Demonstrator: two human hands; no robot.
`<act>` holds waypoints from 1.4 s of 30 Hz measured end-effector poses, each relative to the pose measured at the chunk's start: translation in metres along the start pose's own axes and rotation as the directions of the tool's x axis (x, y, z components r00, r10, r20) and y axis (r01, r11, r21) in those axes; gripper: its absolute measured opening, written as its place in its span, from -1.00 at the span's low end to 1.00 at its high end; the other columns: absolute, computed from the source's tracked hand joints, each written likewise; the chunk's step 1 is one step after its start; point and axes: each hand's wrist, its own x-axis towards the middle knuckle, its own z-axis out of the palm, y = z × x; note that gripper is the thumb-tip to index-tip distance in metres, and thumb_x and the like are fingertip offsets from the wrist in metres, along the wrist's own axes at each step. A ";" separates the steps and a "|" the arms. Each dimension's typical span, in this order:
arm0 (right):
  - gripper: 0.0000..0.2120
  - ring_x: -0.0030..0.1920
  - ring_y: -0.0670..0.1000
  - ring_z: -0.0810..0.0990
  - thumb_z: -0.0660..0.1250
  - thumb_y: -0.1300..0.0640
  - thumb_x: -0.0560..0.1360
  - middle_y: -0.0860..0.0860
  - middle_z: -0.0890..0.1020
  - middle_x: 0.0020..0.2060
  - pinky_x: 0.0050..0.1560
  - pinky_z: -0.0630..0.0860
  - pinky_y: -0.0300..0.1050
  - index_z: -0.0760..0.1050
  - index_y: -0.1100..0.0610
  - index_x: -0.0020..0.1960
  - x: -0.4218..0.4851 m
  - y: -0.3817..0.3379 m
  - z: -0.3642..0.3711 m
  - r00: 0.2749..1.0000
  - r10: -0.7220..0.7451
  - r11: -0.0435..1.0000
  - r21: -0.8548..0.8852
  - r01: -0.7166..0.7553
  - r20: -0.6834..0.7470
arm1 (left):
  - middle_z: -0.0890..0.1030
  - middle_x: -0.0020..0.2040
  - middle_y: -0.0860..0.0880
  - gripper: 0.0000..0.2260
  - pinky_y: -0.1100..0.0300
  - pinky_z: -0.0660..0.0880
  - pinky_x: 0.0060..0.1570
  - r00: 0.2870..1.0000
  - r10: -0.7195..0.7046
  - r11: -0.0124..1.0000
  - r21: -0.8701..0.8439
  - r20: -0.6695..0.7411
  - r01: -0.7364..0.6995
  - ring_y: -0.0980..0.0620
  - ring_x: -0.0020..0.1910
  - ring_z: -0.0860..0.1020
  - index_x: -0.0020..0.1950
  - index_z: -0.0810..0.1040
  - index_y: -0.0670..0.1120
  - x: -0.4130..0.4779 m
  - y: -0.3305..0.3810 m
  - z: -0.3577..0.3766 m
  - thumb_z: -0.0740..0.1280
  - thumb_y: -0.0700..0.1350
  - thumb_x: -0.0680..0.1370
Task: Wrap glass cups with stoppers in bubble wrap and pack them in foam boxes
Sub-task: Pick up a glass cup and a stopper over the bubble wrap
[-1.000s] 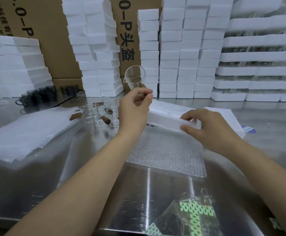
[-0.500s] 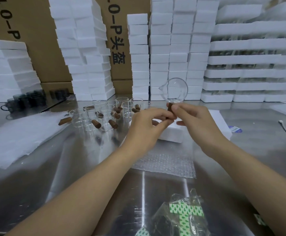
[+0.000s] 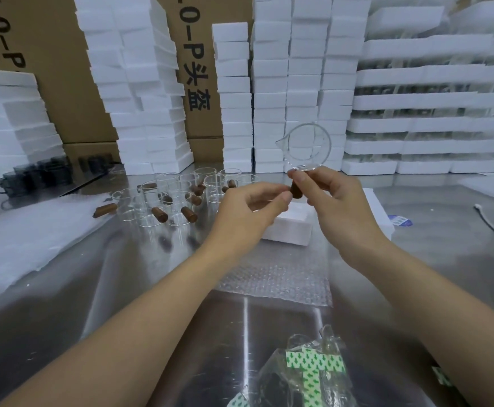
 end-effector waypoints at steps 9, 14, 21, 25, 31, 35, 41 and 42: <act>-0.85 0.09 -0.14 0.67 0.38 -0.02 0.65 -0.21 0.71 -0.02 0.14 0.53 -0.26 0.74 -0.09 0.02 -0.005 -0.004 0.007 0.999 0.037 0.999 0.033 -0.038 0.034 | 0.78 0.11 0.07 -0.86 0.30 0.62 -0.02 0.988 -0.129 0.971 -0.192 0.081 0.142 0.12 0.12 0.73 0.20 0.75 0.12 -0.003 0.007 0.002 0.41 -0.02 0.70; -0.88 0.06 -0.17 0.70 0.45 -0.04 0.60 -0.18 0.75 -0.03 0.06 0.53 -0.32 0.72 -0.07 0.09 -0.004 -0.004 0.007 0.995 0.093 0.993 0.063 -0.095 0.041 | 0.78 0.09 0.12 -0.85 0.26 0.57 -0.02 0.987 -0.156 0.977 -0.143 0.033 0.160 0.21 0.07 0.71 0.22 0.73 0.10 -0.004 0.006 0.004 0.40 0.00 0.71; -0.85 0.15 -0.13 0.69 0.47 -0.02 0.59 -0.16 0.76 0.06 0.10 0.53 -0.13 0.73 -0.07 0.14 -0.006 -0.010 0.006 0.975 0.192 0.961 0.181 -0.210 0.115 | 0.78 0.05 -0.09 -0.84 0.36 0.56 -0.14 0.973 -0.159 0.969 -0.213 -0.165 0.122 0.15 -0.04 0.70 0.11 0.72 -0.12 -0.006 0.011 0.012 0.57 -0.12 0.56; -0.81 0.18 -0.11 0.68 0.33 -0.01 0.68 -0.13 0.75 0.08 0.14 0.50 -0.14 0.71 -0.08 0.18 -0.009 -0.011 0.012 0.970 0.185 0.963 0.168 -0.211 0.157 | 0.77 -0.03 -0.03 -0.86 0.36 0.56 -0.13 0.974 -0.147 0.970 -0.217 -0.173 0.108 0.19 -0.10 0.68 0.10 0.74 -0.07 -0.007 0.014 0.015 0.57 -0.15 0.55; -0.74 0.19 0.03 0.71 0.23 0.08 0.74 0.10 0.73 0.14 0.38 0.55 0.01 0.66 0.13 0.22 -0.008 -0.010 0.016 0.961 0.189 0.952 0.201 -0.230 0.202 | 0.80 -0.01 0.02 -0.88 0.28 0.59 -0.02 0.994 -0.107 0.986 -0.129 -0.035 0.102 0.01 0.06 0.73 0.07 0.80 0.03 -0.009 0.015 0.014 0.48 -0.16 0.63; -0.72 0.09 0.00 0.74 0.16 0.07 0.76 0.04 0.78 0.00 0.25 0.59 -0.14 0.64 0.12 0.18 -0.007 -0.009 0.016 0.947 0.227 0.920 0.268 -0.285 0.226 | 0.80 -0.01 0.03 -0.89 0.34 0.58 -0.07 0.991 -0.127 0.982 -0.147 -0.029 0.121 0.03 0.09 0.74 0.07 0.79 0.05 -0.009 0.012 0.014 0.50 -0.13 0.62; -0.69 0.12 0.01 0.74 0.13 0.06 0.77 0.05 0.78 0.02 0.18 0.61 -0.24 0.64 0.11 0.17 -0.007 -0.009 0.017 0.942 0.229 0.906 0.301 -0.299 0.246 | 0.80 -0.10 0.05 -0.90 0.47 0.51 -0.14 0.993 -0.089 0.984 -0.163 -0.074 0.076 0.26 -0.09 0.72 0.09 0.79 -0.08 -0.007 0.009 0.015 0.53 -0.21 0.59; -0.69 0.12 0.01 0.74 0.14 0.05 0.77 0.06 0.78 0.02 0.18 0.62 -0.23 0.64 0.11 0.17 -0.007 -0.009 0.016 0.941 0.233 0.904 0.302 -0.303 0.247 | 0.80 -0.11 0.06 -0.90 0.48 0.51 -0.14 0.994 -0.081 0.984 -0.162 -0.073 0.068 0.27 -0.10 0.71 0.08 0.79 -0.07 -0.008 0.009 0.015 0.53 -0.21 0.59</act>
